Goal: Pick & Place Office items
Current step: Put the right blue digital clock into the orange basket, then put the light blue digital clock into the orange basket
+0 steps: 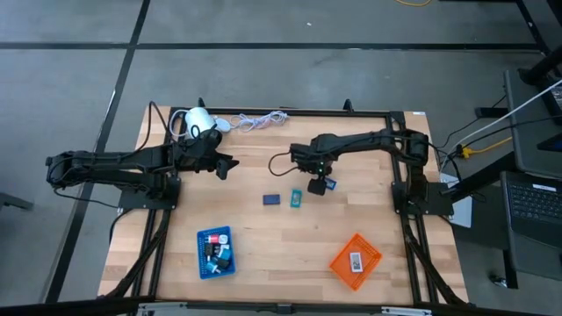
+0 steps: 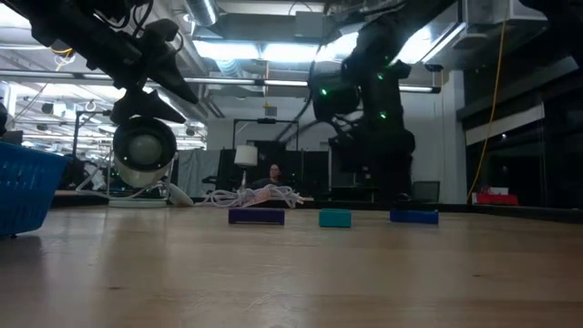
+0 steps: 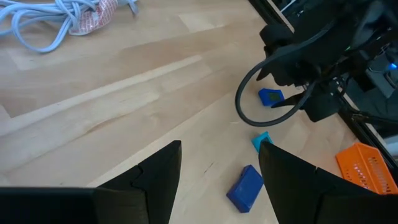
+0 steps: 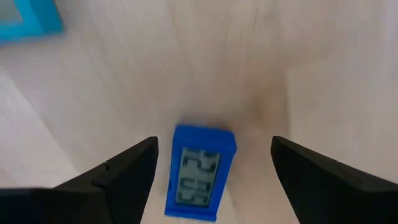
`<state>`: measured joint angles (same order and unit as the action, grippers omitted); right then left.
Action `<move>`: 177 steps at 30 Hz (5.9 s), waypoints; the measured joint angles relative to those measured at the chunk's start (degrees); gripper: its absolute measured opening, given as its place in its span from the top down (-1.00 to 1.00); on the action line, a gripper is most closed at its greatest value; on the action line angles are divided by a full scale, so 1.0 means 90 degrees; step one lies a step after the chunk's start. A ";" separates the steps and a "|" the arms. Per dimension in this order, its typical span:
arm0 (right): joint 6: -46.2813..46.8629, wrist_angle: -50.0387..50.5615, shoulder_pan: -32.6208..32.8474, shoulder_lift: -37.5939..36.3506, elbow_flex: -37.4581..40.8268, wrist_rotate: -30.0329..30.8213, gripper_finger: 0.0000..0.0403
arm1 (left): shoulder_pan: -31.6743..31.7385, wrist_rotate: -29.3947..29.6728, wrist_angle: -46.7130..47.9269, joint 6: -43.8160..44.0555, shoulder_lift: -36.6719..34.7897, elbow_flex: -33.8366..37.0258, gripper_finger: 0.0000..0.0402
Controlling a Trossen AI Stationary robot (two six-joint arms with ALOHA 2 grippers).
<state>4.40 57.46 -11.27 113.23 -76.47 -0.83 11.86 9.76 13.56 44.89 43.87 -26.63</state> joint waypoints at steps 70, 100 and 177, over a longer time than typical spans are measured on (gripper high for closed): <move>0.7145 -0.0119 0.4048 -0.0318 -0.2970 -0.2058 0.28 | 0.0000 -0.1005 -0.0385 -0.1132 -0.0002 0.0000 -0.04; 1.4276 0.1732 0.6227 -0.0318 -0.1100 -0.0067 0.25 | 0.0000 -0.1043 -0.0391 -0.1064 0.0001 0.0000 -0.04; 0.9416 -0.0992 0.1399 0.0518 -0.1107 0.0207 -0.20 | 0.0865 -0.2054 -0.0753 -0.2247 0.0018 0.0000 -0.04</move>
<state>89.14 48.53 1.32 117.89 -86.43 1.03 19.64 -8.73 6.79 24.66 44.03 -26.63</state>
